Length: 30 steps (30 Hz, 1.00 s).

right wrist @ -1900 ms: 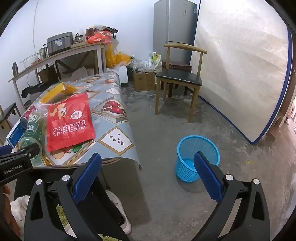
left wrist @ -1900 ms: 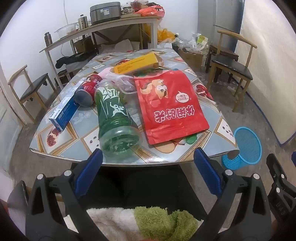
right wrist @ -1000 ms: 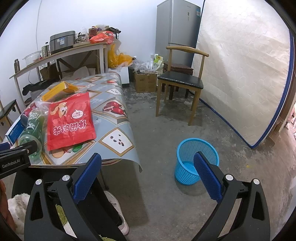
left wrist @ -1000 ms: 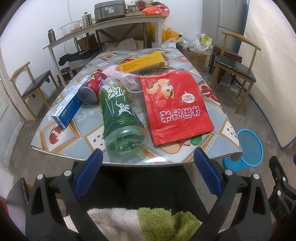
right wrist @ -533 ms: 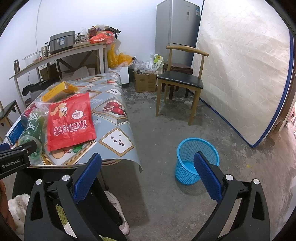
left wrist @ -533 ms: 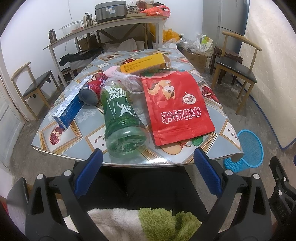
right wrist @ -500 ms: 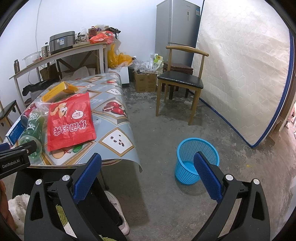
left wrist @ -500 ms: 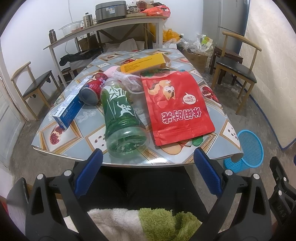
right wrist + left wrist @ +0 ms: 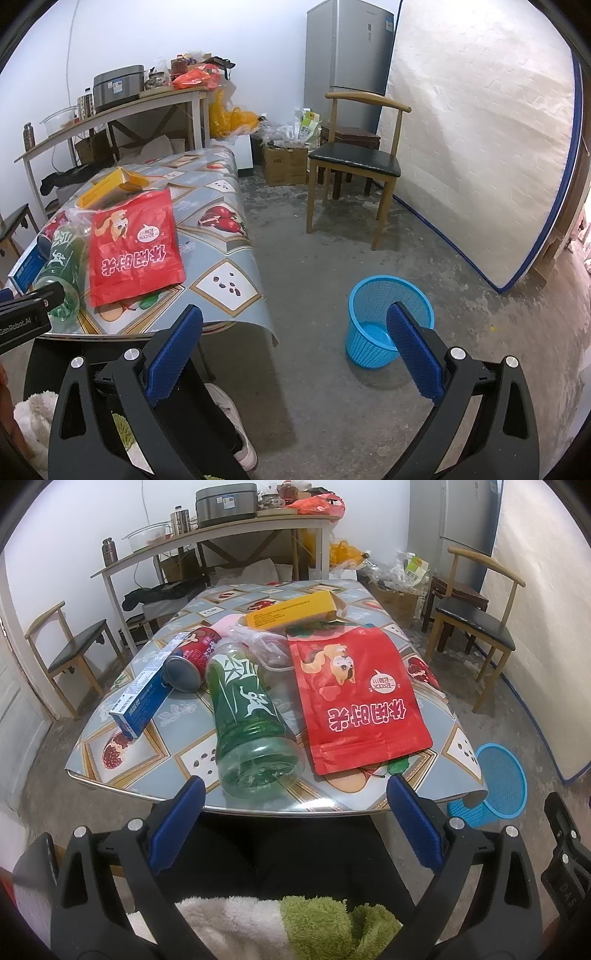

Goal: Collect trash

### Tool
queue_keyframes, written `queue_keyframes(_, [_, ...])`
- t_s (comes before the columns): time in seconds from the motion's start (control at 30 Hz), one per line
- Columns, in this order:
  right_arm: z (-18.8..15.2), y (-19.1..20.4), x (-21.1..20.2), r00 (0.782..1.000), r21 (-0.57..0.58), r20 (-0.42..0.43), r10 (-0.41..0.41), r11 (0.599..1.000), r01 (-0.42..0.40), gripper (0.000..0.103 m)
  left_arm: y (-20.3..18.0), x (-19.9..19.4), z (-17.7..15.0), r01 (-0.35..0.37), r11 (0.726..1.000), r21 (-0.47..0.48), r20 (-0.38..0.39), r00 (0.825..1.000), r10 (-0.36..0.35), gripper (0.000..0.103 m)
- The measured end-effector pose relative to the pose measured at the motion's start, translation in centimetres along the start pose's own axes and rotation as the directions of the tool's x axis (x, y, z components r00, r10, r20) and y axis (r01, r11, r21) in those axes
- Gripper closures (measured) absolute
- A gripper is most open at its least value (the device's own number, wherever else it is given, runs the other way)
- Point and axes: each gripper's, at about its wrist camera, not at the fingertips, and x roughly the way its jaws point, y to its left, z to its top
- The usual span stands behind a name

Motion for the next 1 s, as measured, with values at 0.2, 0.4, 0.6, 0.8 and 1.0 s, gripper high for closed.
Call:
queue_keyframes(0.2, [-0.03,0.02,0.02,1.0,-0.001,-0.001,0.0,1.0,0.0,0.006,-0.01,0.01,-0.05,0.001,1.0,0.0,0.0,1.0,-0.001,0.008])
queue_keyframes(0.4, [-0.02,0.01,0.03,1.0,0.0,-0.001,0.001,1.0,-0.001,0.006,0.0,0.03,-0.08,0.001,1.0,0.001,0.0,1.0,-0.001,0.008])
queue_keyframes(0.6, [-0.03,-0.01,0.02,1.0,0.0,-0.002,0.001,1.0,-0.001,0.006,0.04,0.03,-0.07,0.001,1.0,0.0,0.0,1.0,-0.001,0.008])
queue_keyframes(0.8, [-0.04,-0.04,0.02,1.0,0.002,-0.002,0.001,1.0,-0.001,0.006,0.0,0.11,-0.13,0.001,1.0,0.001,-0.001,1.0,-0.001,0.008])
queue_keyframes(1.0, [-0.1,-0.04,0.05,1.0,0.003,-0.002,-0.001,1.0,0.001,0.006,0.08,0.42,-0.41,-0.001,1.0,-0.001,-0.008,1.0,0.001,0.008])
